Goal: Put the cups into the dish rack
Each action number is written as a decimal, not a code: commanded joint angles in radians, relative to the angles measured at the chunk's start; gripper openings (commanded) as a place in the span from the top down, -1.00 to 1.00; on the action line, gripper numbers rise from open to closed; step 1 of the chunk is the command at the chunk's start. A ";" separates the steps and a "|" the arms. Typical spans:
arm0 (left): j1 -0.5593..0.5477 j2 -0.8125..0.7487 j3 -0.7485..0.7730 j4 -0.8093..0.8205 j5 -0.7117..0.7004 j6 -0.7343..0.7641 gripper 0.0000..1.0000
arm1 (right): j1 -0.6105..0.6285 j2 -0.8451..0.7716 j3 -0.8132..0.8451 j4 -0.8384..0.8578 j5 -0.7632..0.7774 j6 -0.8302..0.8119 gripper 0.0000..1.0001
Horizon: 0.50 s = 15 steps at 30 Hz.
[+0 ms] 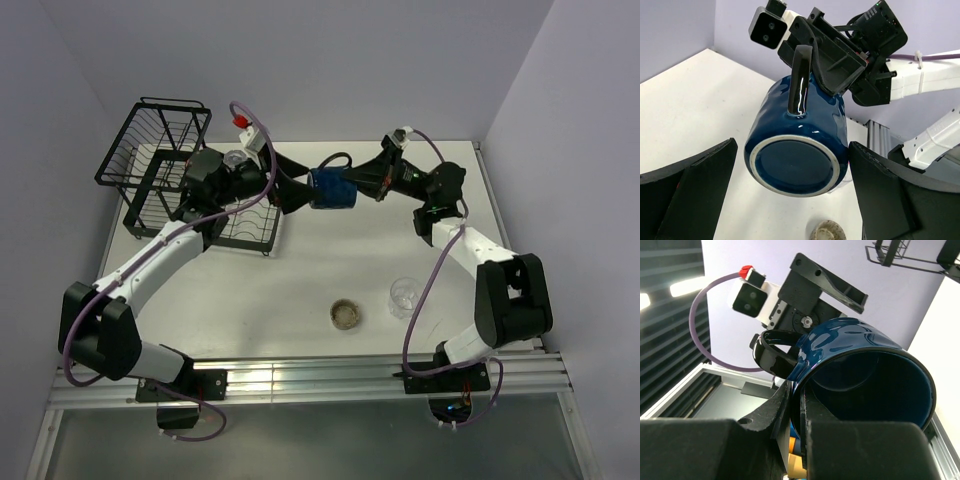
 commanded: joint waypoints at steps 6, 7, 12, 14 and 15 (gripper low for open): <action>0.039 0.053 0.056 -0.009 -0.005 0.048 -0.98 | 0.009 -0.011 0.064 0.088 -0.104 0.034 1.00; 0.039 0.058 0.059 -0.009 0.009 0.046 -0.98 | 0.009 -0.008 0.067 0.088 -0.104 0.034 1.00; 0.033 0.097 0.096 -0.054 0.064 0.061 -0.98 | 0.013 0.001 0.082 0.088 -0.101 0.041 1.00; 0.027 0.113 0.113 -0.096 0.075 0.084 -0.98 | 0.017 0.004 0.093 0.088 -0.100 0.043 1.00; 0.021 0.117 0.124 -0.125 0.078 0.103 -0.98 | 0.020 0.007 0.098 0.088 -0.098 0.044 1.00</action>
